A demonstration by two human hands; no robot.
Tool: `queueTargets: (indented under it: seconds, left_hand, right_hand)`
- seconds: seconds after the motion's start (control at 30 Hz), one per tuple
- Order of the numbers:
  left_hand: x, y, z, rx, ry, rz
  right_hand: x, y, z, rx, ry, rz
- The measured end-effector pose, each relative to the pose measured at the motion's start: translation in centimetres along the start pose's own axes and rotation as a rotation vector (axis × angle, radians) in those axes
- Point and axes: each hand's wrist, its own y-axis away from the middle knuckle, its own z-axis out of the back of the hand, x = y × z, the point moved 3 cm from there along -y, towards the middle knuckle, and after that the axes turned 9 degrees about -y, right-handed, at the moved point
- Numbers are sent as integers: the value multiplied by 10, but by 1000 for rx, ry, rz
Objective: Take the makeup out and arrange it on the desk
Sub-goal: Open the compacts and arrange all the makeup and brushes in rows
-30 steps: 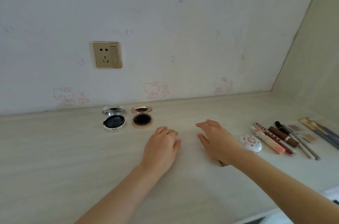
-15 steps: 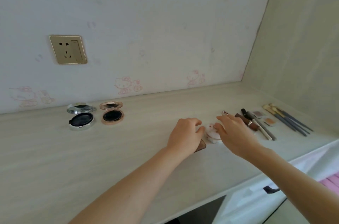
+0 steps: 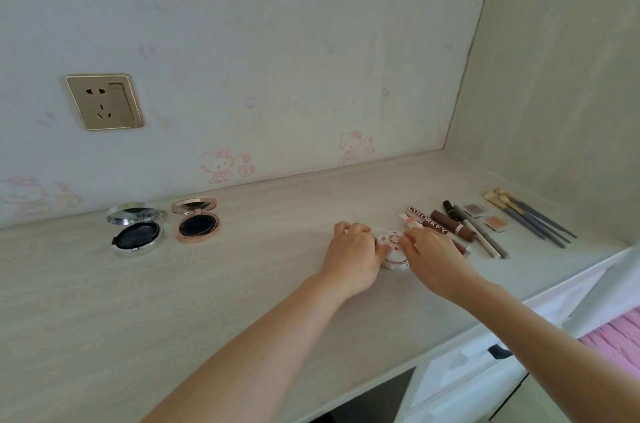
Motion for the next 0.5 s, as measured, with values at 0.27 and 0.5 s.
queueTargets:
  seconds: [0.27,0.5]
  left_hand:
    - [-5,10,6,-9,145,-18]
    - [-8,20,8,-46,282,-38]
  right_hand:
    - [2,16,7,-31,-230,-67]
    - [0,20,6,-83,-453,-87]
